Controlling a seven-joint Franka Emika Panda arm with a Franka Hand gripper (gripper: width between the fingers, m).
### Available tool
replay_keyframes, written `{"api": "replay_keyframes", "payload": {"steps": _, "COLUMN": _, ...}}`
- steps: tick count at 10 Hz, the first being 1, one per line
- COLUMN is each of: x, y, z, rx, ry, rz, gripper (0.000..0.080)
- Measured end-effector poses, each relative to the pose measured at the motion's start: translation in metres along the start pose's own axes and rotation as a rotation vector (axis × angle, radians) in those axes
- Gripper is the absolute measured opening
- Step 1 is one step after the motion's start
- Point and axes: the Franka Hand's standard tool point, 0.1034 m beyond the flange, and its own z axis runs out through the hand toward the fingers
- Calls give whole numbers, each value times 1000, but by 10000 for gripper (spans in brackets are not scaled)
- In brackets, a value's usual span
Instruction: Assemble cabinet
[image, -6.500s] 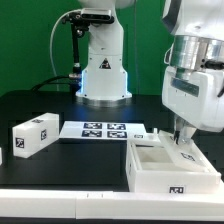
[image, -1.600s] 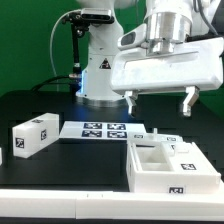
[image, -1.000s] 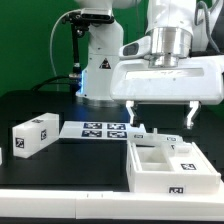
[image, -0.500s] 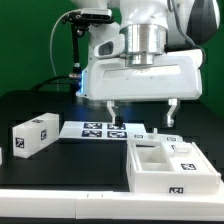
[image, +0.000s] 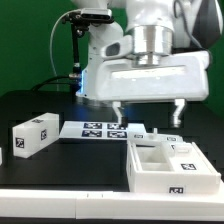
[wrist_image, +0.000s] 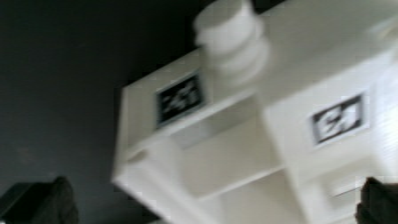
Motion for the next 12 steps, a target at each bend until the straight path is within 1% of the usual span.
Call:
{"api": "replay_keyframes", "payload": {"steps": 1, "x": -26, "y": -2, "z": 2, "rx": -25, "ry": -23, "rz": 14, "gripper": 796}}
{"api": "replay_keyframes", "payload": {"steps": 2, "x": -42, "y": -5, "z": 0, "rx": -34, "ry": -33, "rz": 26, "gripper": 796}}
{"api": "replay_keyframes", "payload": {"steps": 3, "x": -51, "y": -9, "z": 1, "rx": -38, "ry": -40, "rz": 20, "gripper": 796}}
{"api": "replay_keyframes", "payload": {"steps": 4, "x": -65, "y": -10, "z": 4, "rx": -47, "ry": -61, "rz": 6, "gripper": 796}}
{"api": "replay_keyframes", "payload": {"steps": 5, "x": -72, "y": -8, "z": 7, "rx": -52, "ry": -125, "rz": 4, "gripper": 796}}
{"api": "replay_keyframes", "payload": {"steps": 6, "x": -60, "y": -8, "z": -3, "rx": -26, "ry": -227, "rz": 50, "gripper": 796}}
{"api": "replay_keyframes", "payload": {"steps": 7, "x": -58, "y": -9, "z": -11, "rx": -8, "ry": -291, "rz": 73, "gripper": 796}}
{"api": "replay_keyframes", "payload": {"steps": 8, "x": -66, "y": -9, "z": -10, "rx": -4, "ry": -410, "rz": 68, "gripper": 796}}
{"api": "replay_keyframes", "payload": {"steps": 9, "x": -64, "y": -13, "z": -15, "rx": 2, "ry": -536, "rz": 41, "gripper": 796}}
{"api": "replay_keyframes", "payload": {"steps": 10, "x": -52, "y": -9, "z": -18, "rx": 1, "ry": -591, "rz": 42, "gripper": 796}}
{"api": "replay_keyframes", "payload": {"steps": 12, "x": -54, "y": -4, "z": -19, "rx": -5, "ry": -728, "rz": 65, "gripper": 796}}
